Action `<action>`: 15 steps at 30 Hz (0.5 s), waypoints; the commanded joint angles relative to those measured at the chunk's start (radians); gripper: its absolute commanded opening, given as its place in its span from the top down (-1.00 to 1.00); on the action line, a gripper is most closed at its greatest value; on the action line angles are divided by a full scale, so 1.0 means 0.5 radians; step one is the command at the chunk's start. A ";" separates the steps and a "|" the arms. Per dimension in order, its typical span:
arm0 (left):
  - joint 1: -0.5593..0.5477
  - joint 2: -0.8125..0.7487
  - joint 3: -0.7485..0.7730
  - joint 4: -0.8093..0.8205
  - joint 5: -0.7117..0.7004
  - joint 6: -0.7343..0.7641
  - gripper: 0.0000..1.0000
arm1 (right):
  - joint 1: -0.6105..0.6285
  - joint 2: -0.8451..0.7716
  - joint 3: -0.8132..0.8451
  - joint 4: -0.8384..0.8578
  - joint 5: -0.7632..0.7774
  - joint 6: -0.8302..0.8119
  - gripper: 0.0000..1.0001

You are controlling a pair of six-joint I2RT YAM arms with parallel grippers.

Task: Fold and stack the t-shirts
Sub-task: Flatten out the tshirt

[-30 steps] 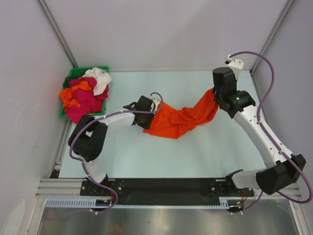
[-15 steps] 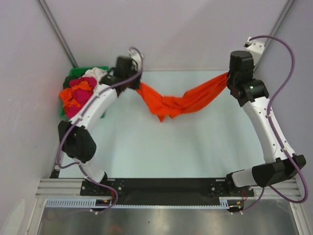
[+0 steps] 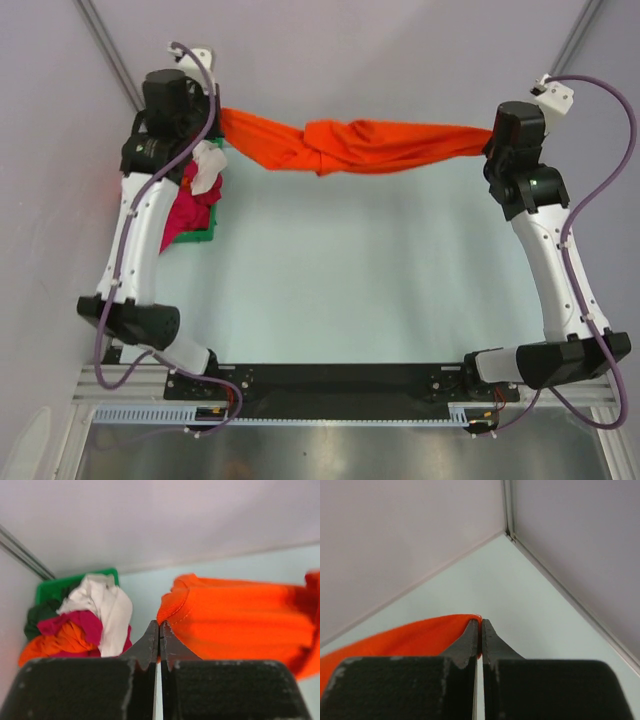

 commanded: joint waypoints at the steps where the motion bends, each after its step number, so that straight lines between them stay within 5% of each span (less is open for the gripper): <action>1: 0.097 0.125 0.054 -0.153 -0.021 -0.046 1.00 | -0.022 -0.065 -0.071 0.027 0.027 0.095 1.00; 7: 0.174 0.189 0.726 -0.110 -0.033 0.018 1.00 | 0.034 -0.186 0.152 0.286 0.076 -0.133 1.00; 15: 0.153 0.281 -0.374 -0.236 0.093 -0.038 1.00 | -0.015 0.115 -0.126 -0.171 -0.166 0.103 1.00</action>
